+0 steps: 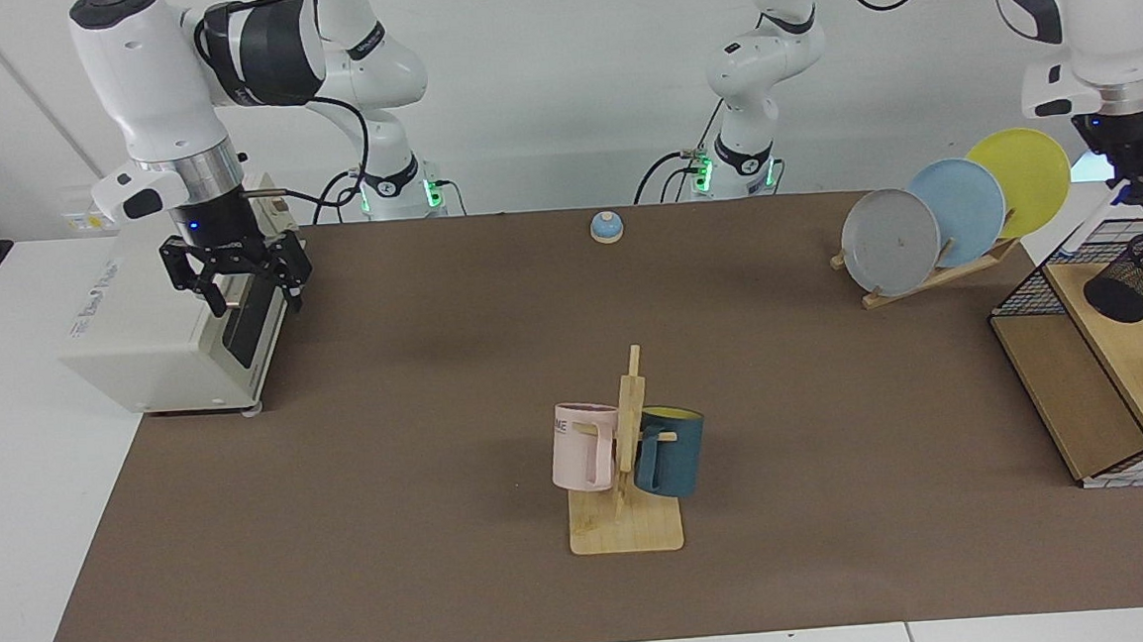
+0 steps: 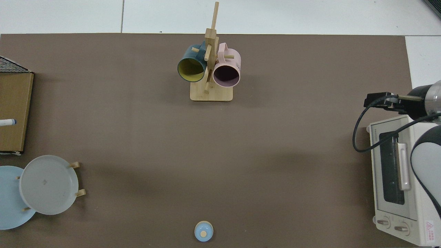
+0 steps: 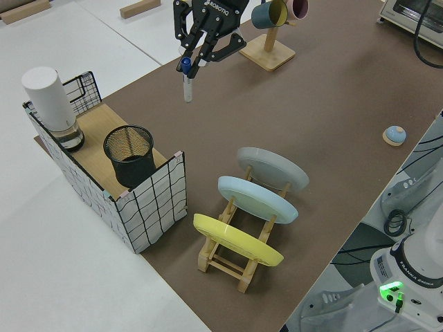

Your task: Put markers into pen holder

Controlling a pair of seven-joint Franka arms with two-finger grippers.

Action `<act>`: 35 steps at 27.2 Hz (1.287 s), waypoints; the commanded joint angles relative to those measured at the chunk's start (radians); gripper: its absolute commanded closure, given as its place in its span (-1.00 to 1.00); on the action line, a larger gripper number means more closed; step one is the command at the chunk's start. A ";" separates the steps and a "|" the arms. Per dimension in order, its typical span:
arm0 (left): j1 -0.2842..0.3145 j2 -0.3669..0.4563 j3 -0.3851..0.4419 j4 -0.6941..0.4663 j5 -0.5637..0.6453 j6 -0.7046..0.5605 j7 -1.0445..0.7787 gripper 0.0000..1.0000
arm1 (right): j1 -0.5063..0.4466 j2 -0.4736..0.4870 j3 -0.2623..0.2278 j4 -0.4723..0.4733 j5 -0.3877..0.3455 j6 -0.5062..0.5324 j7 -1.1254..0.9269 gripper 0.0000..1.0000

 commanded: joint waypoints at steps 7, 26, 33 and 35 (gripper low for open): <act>0.074 0.097 0.006 0.089 0.160 0.106 0.128 1.00 | -0.004 -0.017 0.017 0.021 -0.005 -0.212 -0.034 -1.00; 0.070 0.111 0.005 0.055 0.289 0.147 0.140 1.00 | -0.027 -0.069 0.004 0.027 -0.008 -0.407 -0.040 -1.00; 0.065 0.137 0.005 0.028 0.292 0.149 0.139 1.00 | -0.029 -0.064 0.007 0.028 0.003 -0.408 -0.044 -1.00; 0.064 0.145 0.005 0.026 0.293 0.154 0.137 1.00 | -0.030 -0.054 0.010 0.036 -0.002 -0.419 -0.046 -1.00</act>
